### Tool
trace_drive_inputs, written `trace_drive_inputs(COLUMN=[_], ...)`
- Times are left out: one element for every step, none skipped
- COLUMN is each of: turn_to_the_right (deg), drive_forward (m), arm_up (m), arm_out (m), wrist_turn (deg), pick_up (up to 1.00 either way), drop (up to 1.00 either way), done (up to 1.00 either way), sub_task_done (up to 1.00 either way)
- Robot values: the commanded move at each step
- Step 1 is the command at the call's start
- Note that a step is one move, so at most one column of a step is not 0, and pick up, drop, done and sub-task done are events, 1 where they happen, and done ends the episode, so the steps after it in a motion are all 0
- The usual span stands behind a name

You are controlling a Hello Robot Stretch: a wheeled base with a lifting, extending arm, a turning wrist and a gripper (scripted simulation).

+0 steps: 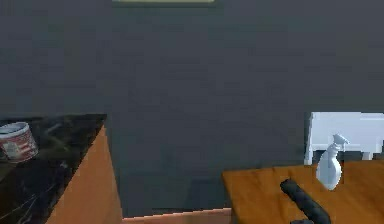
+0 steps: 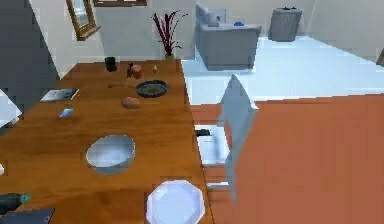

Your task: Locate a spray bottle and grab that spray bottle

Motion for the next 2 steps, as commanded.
trace_drive_inputs(turn_to_the_right=[-21.0, 0.0], drive_forward=[0.0, 0.25], arm_up=[0.0, 0.0], arm_out=[0.0, 0.0], wrist_turn=[0.0, 0.0], pick_up=[0.0, 0.0], drop=[0.0, 0.0], done=[0.0, 0.0], sub_task_done=[0.0, 0.0])
